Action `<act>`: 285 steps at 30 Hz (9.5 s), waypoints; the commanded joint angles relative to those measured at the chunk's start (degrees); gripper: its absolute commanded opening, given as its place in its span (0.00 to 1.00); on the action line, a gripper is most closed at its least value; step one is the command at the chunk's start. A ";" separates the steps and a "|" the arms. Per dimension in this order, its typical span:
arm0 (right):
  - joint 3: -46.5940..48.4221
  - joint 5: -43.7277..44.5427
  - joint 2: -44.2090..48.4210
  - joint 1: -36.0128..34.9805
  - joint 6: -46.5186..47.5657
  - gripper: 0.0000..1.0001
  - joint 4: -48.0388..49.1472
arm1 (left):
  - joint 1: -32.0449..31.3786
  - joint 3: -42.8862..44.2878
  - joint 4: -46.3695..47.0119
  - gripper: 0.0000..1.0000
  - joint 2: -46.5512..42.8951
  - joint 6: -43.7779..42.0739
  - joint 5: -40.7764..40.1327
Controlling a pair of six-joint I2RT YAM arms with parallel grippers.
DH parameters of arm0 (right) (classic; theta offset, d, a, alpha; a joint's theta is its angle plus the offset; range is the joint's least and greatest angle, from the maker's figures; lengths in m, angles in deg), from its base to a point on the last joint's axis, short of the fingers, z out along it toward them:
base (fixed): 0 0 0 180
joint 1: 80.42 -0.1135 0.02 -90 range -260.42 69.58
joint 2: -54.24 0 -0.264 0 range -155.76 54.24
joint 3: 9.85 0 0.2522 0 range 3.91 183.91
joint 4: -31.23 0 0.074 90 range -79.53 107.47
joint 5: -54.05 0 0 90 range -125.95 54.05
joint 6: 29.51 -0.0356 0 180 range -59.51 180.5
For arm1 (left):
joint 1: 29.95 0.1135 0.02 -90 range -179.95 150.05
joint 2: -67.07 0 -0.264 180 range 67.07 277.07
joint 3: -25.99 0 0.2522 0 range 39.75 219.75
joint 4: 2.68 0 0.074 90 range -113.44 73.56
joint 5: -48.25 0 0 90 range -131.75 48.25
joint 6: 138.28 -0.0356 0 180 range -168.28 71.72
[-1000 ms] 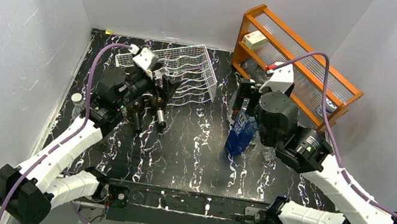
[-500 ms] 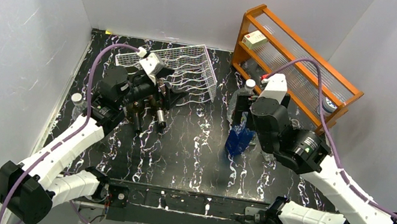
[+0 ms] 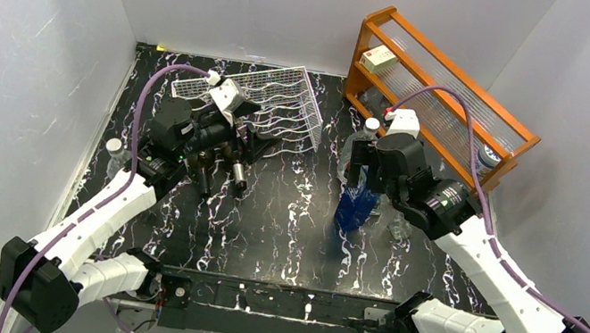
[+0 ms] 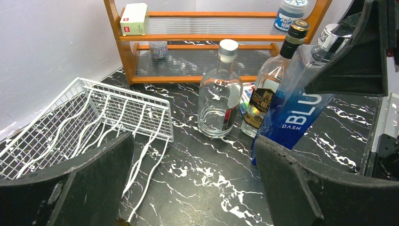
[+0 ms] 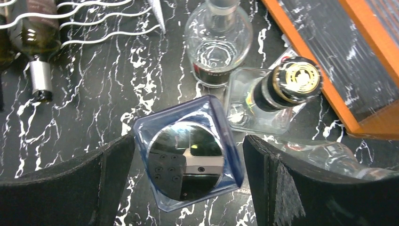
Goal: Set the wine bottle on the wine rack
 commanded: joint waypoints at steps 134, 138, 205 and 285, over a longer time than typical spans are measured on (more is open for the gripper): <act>-1.31 -29.38 11.98 2.14 -2.12 0.94 16.89 | -20.03 -5.54 11.85 0.00 4.47 -45.62 -12.09; 1.45 -31.24 12.83 2.14 2.11 0.96 15.34 | -20.01 -4.11 10.26 0.00 2.29 -53.02 -13.98; 5.52 -39.38 -5.81 2.05 10.13 0.00 5.81 | -20.55 -1.52 -7.81 0.98 0.67 -71.82 -22.55; -24.48 -29.41 -12.13 -1.89 0.74 0.00 60.31 | -20.56 14.41 -20.02 0.98 -6.81 2.80 -37.11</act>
